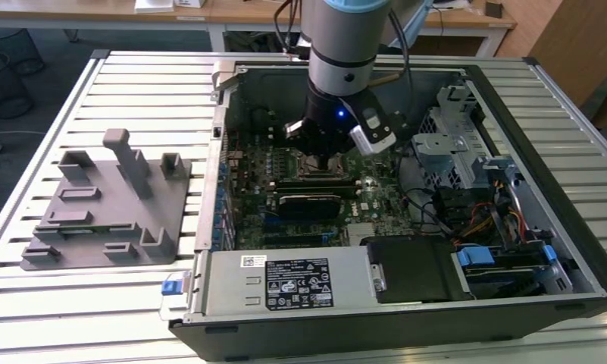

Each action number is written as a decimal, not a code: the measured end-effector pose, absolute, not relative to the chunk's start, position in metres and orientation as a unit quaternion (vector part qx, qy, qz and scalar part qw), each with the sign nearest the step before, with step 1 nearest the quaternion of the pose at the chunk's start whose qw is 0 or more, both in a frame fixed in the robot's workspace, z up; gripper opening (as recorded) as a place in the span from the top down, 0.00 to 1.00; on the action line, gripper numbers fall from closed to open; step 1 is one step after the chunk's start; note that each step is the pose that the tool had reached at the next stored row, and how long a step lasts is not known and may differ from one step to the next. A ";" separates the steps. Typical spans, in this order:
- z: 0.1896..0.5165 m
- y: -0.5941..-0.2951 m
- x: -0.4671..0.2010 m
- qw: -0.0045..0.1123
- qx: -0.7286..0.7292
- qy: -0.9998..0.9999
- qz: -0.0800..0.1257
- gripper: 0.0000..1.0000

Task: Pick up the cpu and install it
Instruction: 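Install the second cpu locking lever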

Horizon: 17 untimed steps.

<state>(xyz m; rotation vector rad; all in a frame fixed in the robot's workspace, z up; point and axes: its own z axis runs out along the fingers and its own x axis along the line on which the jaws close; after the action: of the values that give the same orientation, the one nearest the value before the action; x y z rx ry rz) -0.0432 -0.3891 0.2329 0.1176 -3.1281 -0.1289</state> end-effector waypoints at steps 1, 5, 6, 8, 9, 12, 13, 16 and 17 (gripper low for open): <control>0.233 -0.390 -0.044 0.004 0.037 -0.998 -0.041 0.89; 0.231 -0.390 -0.053 0.004 0.038 -0.998 -0.041 0.89; 0.230 -0.390 -0.054 0.004 0.038 -0.998 -0.041 0.89; 0.227 -0.390 -0.054 0.004 0.038 -0.998 -0.041 0.89; 0.225 -0.390 -0.054 0.004 0.038 -0.998 -0.042 0.89; 0.221 -0.391 -0.055 0.004 0.038 -0.998 -0.043 0.89; 0.220 -0.391 -0.055 0.004 0.038 -0.998 -0.044 0.89; 0.220 -0.393 -0.055 0.004 0.038 -0.998 -0.049 0.89; 0.220 -0.394 -0.056 0.004 0.038 -0.998 -0.052 0.89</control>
<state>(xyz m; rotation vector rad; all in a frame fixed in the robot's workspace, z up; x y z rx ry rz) -0.0560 -0.3940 0.2200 0.1178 -3.1272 -0.1618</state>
